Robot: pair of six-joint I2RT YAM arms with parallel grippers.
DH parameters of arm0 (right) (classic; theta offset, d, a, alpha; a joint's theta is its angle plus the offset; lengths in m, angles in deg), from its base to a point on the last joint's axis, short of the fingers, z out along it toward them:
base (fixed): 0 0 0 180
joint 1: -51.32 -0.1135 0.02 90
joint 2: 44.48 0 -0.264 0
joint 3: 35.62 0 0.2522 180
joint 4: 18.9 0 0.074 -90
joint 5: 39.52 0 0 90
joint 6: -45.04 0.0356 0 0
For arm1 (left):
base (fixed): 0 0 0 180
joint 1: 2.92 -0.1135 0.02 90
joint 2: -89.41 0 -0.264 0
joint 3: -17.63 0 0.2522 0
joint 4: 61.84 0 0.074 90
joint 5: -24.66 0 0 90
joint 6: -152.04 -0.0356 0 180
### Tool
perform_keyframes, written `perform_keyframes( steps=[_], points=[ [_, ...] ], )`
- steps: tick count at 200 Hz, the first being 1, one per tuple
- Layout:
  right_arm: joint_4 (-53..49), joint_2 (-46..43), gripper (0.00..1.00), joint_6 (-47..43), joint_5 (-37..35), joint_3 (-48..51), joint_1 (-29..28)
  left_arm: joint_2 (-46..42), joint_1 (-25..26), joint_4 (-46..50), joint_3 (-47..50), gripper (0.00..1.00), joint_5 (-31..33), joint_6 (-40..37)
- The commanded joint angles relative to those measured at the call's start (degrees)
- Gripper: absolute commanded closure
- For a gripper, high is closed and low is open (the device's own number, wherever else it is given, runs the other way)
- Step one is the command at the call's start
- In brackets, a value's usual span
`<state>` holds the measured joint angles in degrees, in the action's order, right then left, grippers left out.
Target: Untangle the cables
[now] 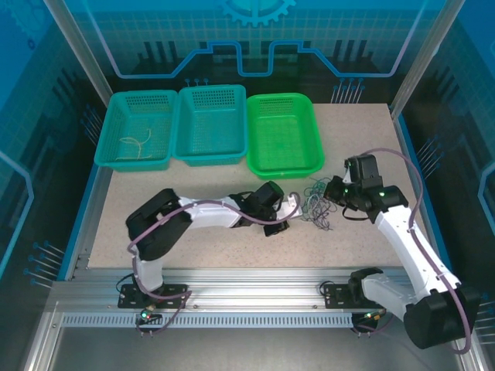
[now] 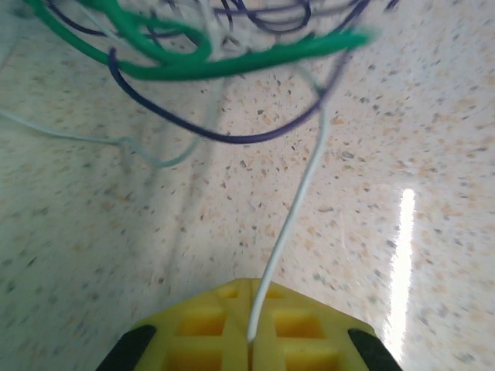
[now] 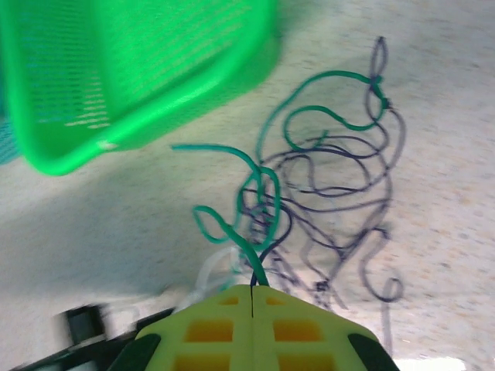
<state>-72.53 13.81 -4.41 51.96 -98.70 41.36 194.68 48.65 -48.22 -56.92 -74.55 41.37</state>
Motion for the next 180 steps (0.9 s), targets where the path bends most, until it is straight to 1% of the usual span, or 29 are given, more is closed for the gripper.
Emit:
perform_keyframes(
  steps=[1,19,30,42,53,63,75,94,109,125,142,155,167,180],
  points=[
    [-1.4,-1.5,1.00,7.0,-6.6,6.0,4.0,-11.3,-1.8,-4.9,3.4,1.00,1.3,8.5],
    [-1.2,-3.3,1.00,11.5,-8.6,10.7,9.7,-19.2,-5.8,-6.6,7.9,1.00,1.9,15.7],
    [-0.3,-5.5,1.00,13.0,-8.3,13.3,14.5,-23.8,-9.2,-5.7,10.2,1.00,2.5,19.9],
    [0.3,-7.4,1.00,13.5,-8.5,15.1,18.9,-28.0,-12.2,-3.8,12.3,1.00,3.5,22.8],
    [0.7,-8.6,1.00,13.3,-9.1,15.5,21.2,-31.0,-13.7,-1.8,13.5,1.00,4.6,23.9],
    [1.9,-8.8,1.00,11.5,-8.2,15.0,21.5,-32.7,-14.2,0.0,13.8,1.00,5.1,24.5],
    [4.1,-8.0,1.00,8.6,-6.2,14.4,19.7,-33.8,-14.2,0.9,13.7,1.00,4.8,25.6],
    [5.1,-4.9,1.00,7.4,-7.9,13.6,12.3,-33.0,-14.2,-0.2,13.3,1.00,4.5,28.0],
    [4.0,-2.0,0.87,5.9,-11.1,12.5,6.7,-31.3,-14.3,-1.3,12.3,1.00,4.9,29.0],
    [0.3,-0.5,0.75,4.5,-12.8,9.9,4.8,-29.9,-14.2,-1.8,10.6,1.00,4.0,29.8],
    [-0.8,-2.2,0.63,-0.7,-11.2,7.0,3.8,-29.0,-14.1,-1.9,9.4,1.00,2.5,29.9],
    [1.1,-4.0,0.53,-6.4,-7.5,5.4,1.1,-28.6,-14.1,-1.9,8.8,1.00,2.1,29.6],
    [2.1,-3.9,0.48,-10.5,-4.4,3.8,-2.9,-28.3,-14.0,-1.6,8.4,1.00,1.9,29.2],
    [1.5,-1.3,0.45,-10.9,-5.0,1.8,-8.4,-28.3,-14.0,-1.1,7.8,1.00,1.8,28.9]
  ],
)
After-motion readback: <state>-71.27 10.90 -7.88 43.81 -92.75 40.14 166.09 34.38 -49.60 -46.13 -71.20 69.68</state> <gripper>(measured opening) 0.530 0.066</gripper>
